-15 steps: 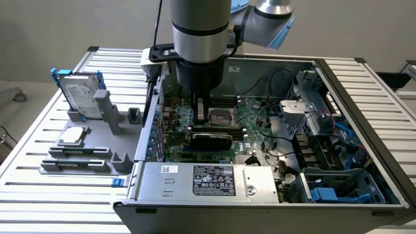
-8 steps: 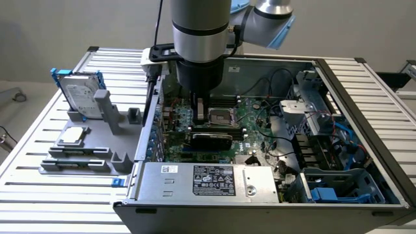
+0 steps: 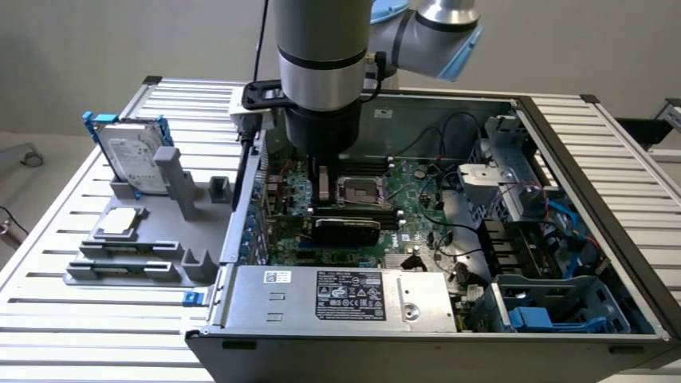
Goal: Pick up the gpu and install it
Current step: 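Press down on the gpu until it lock into place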
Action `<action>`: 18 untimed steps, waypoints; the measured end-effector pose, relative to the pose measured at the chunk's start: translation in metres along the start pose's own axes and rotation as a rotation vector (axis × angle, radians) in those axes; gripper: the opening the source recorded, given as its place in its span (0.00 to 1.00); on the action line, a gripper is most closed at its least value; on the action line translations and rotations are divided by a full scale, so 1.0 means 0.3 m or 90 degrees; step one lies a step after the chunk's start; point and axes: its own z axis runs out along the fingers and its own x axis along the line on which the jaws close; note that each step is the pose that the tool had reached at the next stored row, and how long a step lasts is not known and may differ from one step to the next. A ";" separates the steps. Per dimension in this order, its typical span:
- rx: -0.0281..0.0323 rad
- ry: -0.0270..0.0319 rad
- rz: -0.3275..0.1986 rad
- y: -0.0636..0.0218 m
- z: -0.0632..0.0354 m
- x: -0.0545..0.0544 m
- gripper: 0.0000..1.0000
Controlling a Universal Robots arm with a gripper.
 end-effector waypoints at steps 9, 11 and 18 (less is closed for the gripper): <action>-0.0018 -0.0003 -0.010 -0.003 0.050 0.005 0.11; -0.0019 -0.0003 -0.012 -0.007 0.059 0.007 0.11; -0.0024 -0.0015 -0.013 -0.036 0.075 0.011 0.11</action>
